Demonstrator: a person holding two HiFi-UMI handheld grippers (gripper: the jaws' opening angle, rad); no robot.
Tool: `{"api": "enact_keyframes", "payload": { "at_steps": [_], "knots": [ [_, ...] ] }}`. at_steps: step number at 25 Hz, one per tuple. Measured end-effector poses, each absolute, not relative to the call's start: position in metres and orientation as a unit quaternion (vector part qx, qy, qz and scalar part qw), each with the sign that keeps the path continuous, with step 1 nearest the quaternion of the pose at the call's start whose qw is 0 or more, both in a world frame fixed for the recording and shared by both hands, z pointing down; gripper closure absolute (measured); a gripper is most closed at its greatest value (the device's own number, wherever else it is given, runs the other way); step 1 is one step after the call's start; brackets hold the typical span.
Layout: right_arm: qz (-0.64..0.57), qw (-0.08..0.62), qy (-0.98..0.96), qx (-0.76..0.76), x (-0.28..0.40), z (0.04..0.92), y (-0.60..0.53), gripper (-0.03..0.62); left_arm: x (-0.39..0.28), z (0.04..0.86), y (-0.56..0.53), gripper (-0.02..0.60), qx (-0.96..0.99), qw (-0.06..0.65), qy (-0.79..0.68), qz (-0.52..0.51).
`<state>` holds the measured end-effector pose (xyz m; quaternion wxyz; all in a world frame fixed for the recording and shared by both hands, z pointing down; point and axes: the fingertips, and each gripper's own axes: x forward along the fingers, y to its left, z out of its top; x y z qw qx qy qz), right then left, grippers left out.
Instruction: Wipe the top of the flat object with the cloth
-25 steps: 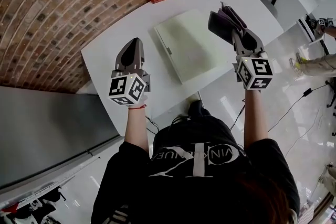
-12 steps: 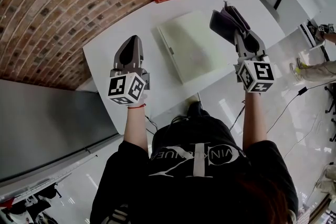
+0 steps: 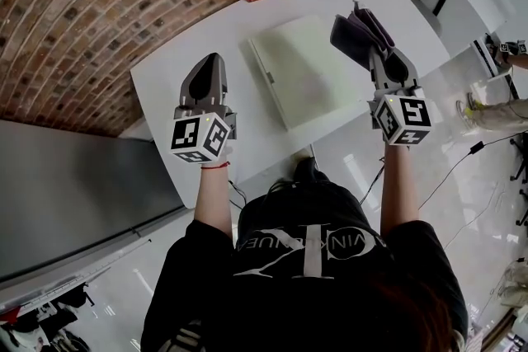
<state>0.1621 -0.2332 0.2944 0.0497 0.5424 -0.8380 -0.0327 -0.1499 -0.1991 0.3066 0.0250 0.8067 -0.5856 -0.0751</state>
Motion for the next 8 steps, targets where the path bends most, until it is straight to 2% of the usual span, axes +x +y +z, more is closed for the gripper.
{"api": "enact_keyframes", "payload": {
  "at_steps": [8],
  "knots": [
    [-0.034, 0.045, -0.839, 0.542, 0.1625, 0.2945, -0.2362, 0.536, -0.1486, 0.3056, -0.2, 0.571, 0.807, 0.02, -0.586, -0.07]
  ]
}}
